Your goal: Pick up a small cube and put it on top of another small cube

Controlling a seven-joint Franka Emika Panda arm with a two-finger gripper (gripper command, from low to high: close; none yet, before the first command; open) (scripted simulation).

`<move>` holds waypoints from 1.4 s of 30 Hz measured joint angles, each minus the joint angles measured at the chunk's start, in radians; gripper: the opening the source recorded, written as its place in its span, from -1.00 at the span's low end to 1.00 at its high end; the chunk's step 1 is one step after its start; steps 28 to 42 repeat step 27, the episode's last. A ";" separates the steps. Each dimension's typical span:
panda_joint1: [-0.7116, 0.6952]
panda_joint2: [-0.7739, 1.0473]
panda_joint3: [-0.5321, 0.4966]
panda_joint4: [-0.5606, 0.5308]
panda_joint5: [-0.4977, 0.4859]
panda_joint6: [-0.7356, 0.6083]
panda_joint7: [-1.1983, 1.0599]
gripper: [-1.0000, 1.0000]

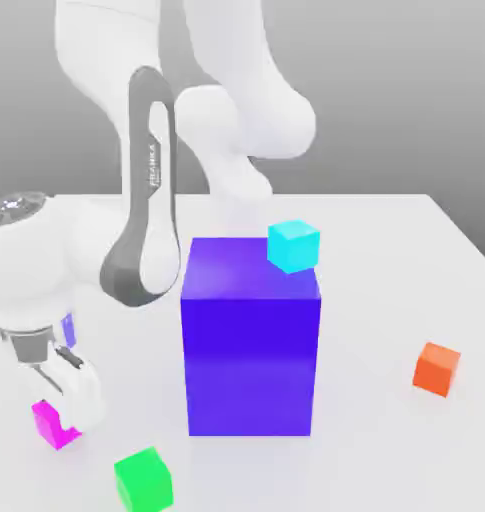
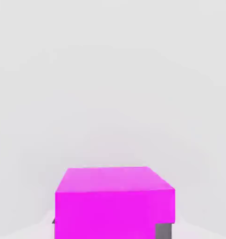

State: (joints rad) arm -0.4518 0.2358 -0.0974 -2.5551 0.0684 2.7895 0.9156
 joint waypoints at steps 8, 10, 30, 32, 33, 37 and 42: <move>0.063 -0.051 0.039 0.037 -0.067 -0.090 -0.014 -1.00; 0.078 -0.057 0.055 0.049 -0.075 -0.108 -0.025 -1.00; 0.162 0.059 0.145 0.122 -0.102 -0.062 -0.100 1.00; 0.162 0.059 0.145 0.122 -0.102 -0.062 -0.100 1.00; 0.162 0.059 0.145 0.122 -0.102 -0.062 -0.100 1.00; 0.162 0.059 0.145 0.122 -0.102 -0.062 -0.100 1.00; 0.162 0.059 0.145 0.122 -0.102 -0.062 -0.100 1.00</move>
